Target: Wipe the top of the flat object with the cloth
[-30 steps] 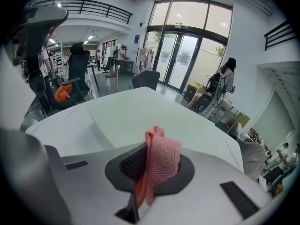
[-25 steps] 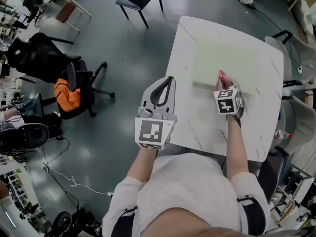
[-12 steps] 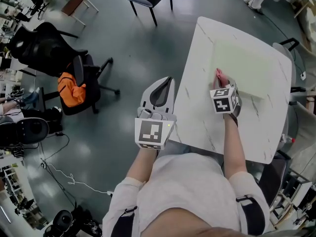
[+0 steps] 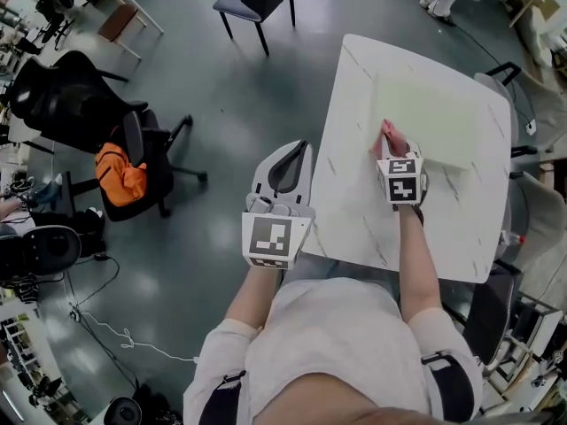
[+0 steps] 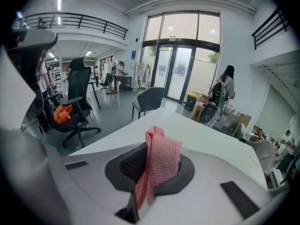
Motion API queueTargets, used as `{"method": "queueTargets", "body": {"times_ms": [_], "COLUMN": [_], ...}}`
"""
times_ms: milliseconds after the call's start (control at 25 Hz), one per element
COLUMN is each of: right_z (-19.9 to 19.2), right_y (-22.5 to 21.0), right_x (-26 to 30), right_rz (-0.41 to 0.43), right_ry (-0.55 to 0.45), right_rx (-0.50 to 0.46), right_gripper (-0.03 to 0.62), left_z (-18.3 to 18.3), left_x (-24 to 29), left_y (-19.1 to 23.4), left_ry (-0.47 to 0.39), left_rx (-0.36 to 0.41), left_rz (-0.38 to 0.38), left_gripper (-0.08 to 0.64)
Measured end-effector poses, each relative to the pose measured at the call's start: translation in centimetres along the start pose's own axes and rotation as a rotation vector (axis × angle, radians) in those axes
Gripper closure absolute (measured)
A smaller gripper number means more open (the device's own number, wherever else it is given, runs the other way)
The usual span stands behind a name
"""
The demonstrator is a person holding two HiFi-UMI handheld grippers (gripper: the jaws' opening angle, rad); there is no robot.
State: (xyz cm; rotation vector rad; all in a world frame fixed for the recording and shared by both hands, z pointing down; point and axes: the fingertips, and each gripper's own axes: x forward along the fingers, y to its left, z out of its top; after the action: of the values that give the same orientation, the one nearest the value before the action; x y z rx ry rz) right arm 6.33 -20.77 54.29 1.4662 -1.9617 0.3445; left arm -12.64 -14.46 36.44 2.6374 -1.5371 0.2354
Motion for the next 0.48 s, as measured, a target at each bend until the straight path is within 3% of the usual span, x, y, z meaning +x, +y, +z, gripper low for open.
{"method": "queueTargets", "body": {"times_ms": [200,480], "right_z": [1.7,1.5], "right_y": [-1.7,-5.6], "right_x": [-4.7,-13.1], "right_rz": [-0.02,-0.065], "right_ry": [-0.123,-0.246], "right_rx": [0.049,0.076], "right_gripper": [0.561,0.561], "left_z": [0.6,2.2], "left_x": [0.2,1.0], "left_y": [-1.8,-7.6], "left_ry": [-0.017,-0.046], "left_rx": [0.014,0.042], "left_rz": [-0.031,-0.103], "left_gripper": [0.545,0.545]}}
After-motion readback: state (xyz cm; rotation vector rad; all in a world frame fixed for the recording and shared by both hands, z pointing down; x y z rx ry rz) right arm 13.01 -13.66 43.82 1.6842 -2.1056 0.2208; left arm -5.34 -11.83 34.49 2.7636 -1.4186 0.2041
